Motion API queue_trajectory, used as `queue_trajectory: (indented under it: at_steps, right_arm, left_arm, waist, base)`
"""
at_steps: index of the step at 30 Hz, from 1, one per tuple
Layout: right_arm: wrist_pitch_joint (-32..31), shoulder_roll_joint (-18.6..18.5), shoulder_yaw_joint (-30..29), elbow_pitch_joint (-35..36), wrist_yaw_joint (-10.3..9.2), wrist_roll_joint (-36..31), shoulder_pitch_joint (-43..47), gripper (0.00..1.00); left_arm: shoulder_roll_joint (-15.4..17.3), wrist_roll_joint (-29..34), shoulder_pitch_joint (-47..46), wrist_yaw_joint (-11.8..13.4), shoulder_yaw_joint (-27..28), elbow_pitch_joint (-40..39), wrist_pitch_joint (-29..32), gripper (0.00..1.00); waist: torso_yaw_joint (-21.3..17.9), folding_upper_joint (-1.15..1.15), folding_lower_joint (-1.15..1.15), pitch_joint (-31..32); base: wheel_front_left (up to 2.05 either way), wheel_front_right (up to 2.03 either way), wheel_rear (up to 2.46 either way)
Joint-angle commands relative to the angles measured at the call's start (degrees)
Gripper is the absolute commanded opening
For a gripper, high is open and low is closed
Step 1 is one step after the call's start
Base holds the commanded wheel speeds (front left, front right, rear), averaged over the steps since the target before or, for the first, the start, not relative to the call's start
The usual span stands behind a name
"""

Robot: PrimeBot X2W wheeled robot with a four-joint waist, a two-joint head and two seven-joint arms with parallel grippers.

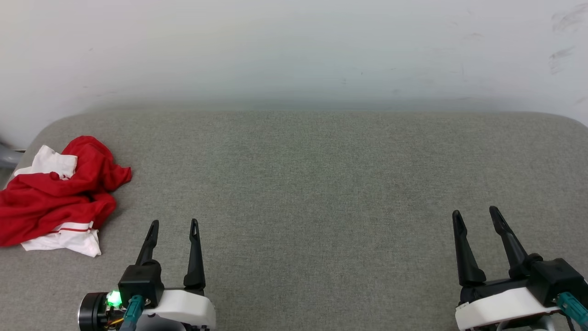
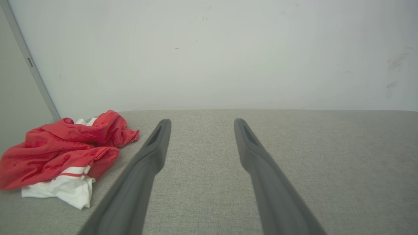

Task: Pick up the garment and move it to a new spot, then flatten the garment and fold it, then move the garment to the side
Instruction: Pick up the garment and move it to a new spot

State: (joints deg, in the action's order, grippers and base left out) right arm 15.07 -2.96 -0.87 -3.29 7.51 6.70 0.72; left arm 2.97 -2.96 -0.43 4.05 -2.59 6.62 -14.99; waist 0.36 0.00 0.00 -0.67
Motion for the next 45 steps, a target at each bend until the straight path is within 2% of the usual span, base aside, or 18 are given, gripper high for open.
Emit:
queue_trajectory:
  at_steps: [1, 11, 19, 45]
  right_arm:
    - [0.2, 0.2, 0.0, -0.1, -0.04, 0.2, 0.5, 1.0]
    - [0.2, 0.2, 0.0, -0.3, -0.04, 0.3, 0.6, 1.0]
    - [0.2, 0.2, 0.3, -0.3, -0.04, -0.1, 1.0, 1.0]
    - [0.2, 0.2, 1.7, 0.5, -0.04, -1.1, 0.9, 1.0]
  left_arm:
    - [-0.1, -0.2, 0.4, 0.0, 0.2, 0.0, -0.3, 1.0]
    - [-0.1, -0.3, 0.2, -0.3, 0.3, 0.4, -0.3, 1.0]
    - [-0.1, -0.6, -0.2, -0.5, 0.4, 0.8, -0.3, 1.0]
    - [-0.1, -2.2, -0.6, -1.1, 2.7, 1.5, -0.2, 1.0]
  waist:
    - [0.0, 0.0, 0.0, 0.0]
    - [0.4, 0.0, 0.0, 0.0]
    - [3.4, 0.0, 0.0, 0.2]
    - [23.7, 0.0, 0.0, -1.2]
  base:
    - [0.0, 0.0, 0.0]
    - [0.0, 0.0, 0.0]
    - [0.0, 0.0, 0.0]
    - [0.0, 0.0, 0.0]
